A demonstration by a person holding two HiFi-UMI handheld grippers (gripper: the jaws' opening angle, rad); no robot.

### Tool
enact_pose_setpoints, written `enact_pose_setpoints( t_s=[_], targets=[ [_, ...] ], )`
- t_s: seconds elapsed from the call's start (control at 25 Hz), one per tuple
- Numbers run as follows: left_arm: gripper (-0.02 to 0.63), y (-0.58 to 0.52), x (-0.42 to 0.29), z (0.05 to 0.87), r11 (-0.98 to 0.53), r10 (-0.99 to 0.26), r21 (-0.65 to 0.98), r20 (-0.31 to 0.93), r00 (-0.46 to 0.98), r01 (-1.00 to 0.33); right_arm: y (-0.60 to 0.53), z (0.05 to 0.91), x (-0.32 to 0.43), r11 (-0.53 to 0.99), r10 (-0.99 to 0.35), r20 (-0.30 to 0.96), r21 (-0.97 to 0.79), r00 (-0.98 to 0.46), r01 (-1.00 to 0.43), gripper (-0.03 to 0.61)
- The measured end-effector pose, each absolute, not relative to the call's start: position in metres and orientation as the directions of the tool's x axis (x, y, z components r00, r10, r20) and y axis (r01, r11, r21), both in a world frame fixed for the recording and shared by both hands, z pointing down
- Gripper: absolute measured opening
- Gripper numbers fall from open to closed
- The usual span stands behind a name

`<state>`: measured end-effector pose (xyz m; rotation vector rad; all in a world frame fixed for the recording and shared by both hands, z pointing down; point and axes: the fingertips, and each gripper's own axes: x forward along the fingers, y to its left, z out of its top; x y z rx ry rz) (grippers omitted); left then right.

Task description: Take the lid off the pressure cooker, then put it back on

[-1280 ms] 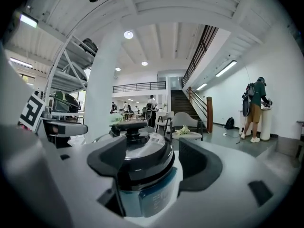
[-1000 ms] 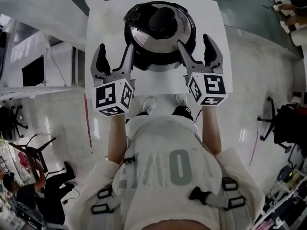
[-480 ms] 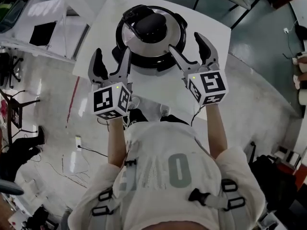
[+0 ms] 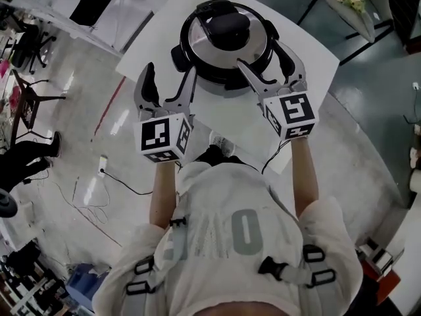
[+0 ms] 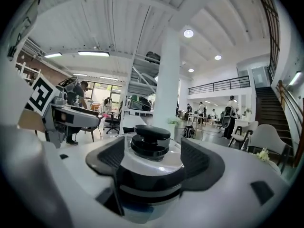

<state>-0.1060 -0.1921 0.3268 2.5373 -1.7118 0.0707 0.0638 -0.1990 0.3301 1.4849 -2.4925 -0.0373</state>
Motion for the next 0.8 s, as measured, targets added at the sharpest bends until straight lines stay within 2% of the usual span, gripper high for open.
enact_pose_setpoints(
  t_s=[0.28, 0.44, 0.64, 0.8],
  targets=[
    [0.367, -0.208, -0.091, 0.319, -0.376, -0.924, -0.008, 0.075, 0.374, -0.927, -0.211, 0.328, 0.064, 0.553, -0.828, 0.217, 0.164, -0.517, -0.817, 0.362],
    [0.402, -0.223, -0.076, 0.310, -0.430, -0.902, -0.048, 0.075, 0.426, -0.902, -0.228, 0.326, 0.061, 0.618, -0.782, 0.245, 0.195, -0.573, -0.761, 0.362],
    [0.416, -0.245, -0.053, 0.314, -0.534, -0.843, -0.106, 0.146, 0.518, -0.839, -0.249, 0.334, 0.052, 0.747, -0.659, 0.323, 0.180, -0.679, -0.640, 0.362],
    [0.416, -0.255, -0.042, 0.323, -0.563, -0.822, -0.125, 0.184, 0.538, -0.817, -0.262, 0.335, 0.053, 0.783, -0.617, 0.340, 0.175, -0.710, -0.596, 0.362]
  ],
)
